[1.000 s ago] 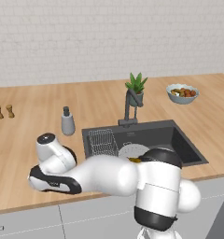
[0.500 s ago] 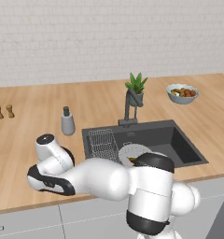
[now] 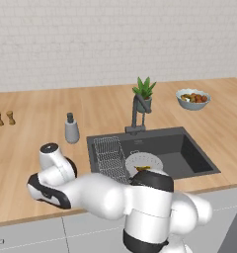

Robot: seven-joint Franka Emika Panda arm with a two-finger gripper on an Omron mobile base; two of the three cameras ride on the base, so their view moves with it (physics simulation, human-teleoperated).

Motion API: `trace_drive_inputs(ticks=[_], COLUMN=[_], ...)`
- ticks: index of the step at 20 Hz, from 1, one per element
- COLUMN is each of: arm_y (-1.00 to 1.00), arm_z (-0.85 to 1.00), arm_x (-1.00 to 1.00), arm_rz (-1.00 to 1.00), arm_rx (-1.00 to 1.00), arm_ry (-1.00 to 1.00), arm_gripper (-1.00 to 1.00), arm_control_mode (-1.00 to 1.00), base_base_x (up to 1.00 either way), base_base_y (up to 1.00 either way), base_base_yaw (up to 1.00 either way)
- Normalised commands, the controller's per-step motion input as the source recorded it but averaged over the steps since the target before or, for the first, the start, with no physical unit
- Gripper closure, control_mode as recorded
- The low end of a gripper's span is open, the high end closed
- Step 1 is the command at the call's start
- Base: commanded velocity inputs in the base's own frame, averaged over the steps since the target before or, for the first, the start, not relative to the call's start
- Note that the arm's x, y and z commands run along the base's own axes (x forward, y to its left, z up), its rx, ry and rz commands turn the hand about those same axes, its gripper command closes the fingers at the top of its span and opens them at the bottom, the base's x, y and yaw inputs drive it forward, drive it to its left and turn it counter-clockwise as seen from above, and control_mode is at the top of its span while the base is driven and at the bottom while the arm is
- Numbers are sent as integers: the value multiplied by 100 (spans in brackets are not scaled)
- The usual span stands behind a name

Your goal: Put the colander in the sink, put the pear, kiwi in the colander, and turn on the sink faucet and pour water over the colander.

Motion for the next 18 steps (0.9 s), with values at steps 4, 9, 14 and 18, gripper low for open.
trace_drive_inputs(ticks=[4,9,14,18], arm_y=[9,17,8,0], arm_z=[-10,-10,-6,-11], arm_x=[7,-3,1,0], arm_rz=[0,0,0,0], arm_rx=[0,0,0,0], arm_ry=[0,0,0,0], arm_gripper=[-100,-100,-100,-100], arm_control_mode=[-100,-100,-100,-100], base_base_x=[0,0,0,0], base_base_y=[0,0,0,0], base_base_yaw=[0,0,0,0])
